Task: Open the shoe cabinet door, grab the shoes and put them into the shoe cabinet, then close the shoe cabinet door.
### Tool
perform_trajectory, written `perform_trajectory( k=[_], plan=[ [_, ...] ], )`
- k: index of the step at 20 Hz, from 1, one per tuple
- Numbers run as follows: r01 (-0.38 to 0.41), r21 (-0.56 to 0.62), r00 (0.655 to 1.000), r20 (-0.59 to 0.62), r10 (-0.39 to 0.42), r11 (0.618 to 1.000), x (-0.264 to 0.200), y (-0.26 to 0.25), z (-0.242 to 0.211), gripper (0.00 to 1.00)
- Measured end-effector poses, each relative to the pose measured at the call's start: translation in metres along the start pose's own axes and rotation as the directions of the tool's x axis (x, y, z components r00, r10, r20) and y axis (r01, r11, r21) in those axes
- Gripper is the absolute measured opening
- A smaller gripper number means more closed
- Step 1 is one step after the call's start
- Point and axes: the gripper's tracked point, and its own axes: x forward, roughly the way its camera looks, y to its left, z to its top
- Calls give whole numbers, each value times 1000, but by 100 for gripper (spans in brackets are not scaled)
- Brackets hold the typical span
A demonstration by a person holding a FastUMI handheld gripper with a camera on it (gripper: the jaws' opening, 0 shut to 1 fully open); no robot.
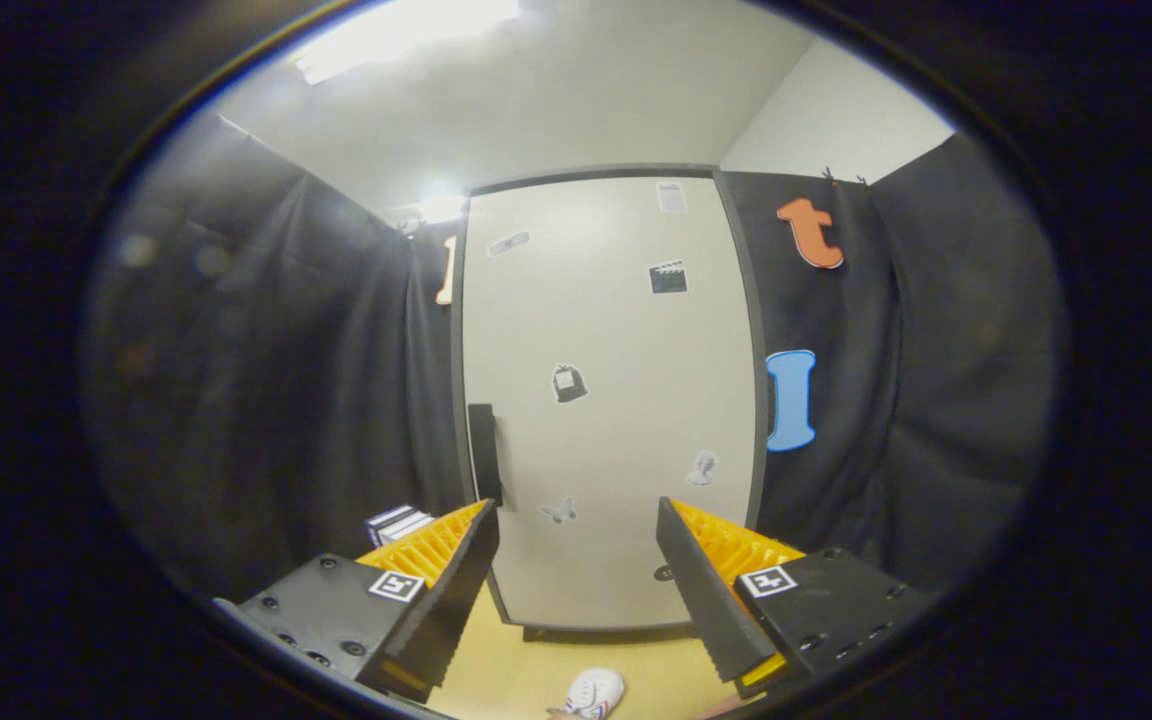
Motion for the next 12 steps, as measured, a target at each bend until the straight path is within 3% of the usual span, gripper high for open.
perform_trajectory(
  k=[12],
  plan=[
    [82,75,996,38,-85,994,96,68,3,98]
  ],
)
